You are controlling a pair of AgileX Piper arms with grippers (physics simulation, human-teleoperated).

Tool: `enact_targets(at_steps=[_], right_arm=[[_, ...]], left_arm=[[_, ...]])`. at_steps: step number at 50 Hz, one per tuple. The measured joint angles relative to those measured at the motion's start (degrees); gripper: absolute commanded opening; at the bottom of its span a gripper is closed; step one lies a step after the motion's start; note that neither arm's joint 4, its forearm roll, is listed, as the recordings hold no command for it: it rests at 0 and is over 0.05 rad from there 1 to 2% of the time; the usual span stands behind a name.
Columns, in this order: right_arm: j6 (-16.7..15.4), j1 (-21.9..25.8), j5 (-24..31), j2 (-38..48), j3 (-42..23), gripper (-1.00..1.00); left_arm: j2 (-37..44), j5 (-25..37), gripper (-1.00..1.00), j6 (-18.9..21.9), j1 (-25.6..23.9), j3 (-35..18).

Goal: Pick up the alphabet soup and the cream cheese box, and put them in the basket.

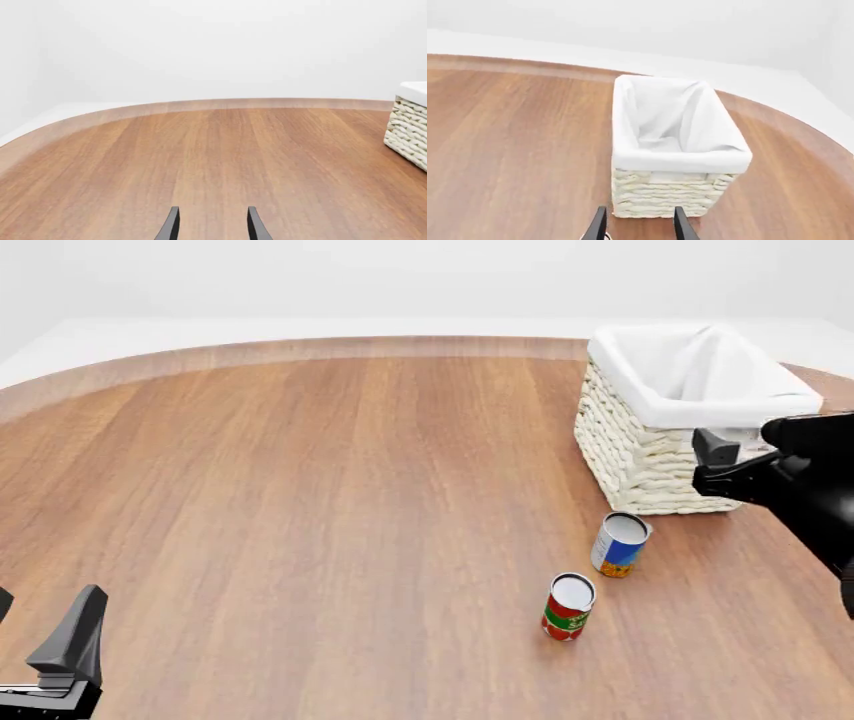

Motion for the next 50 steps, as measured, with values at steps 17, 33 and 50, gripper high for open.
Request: enact_targets(at_steps=[17, 33, 50], right_arm=[[-2.00, 4.37, -5.42, -15.04, 24.62, 1.00], [-1.01, 5.57, -16.94, -5.79, 29.35, 1.00], [-0.51, 4.90, -39.72, 17.19, 30.30, 1.00]], left_arm=[[0.00, 0.00, 1.00, 0.00, 0.00, 0.00], [0.00, 0.00, 1.00, 0.00, 0.00, 0.00], [0.00, 0.00, 1.00, 0.00, 0.00, 0.00]])
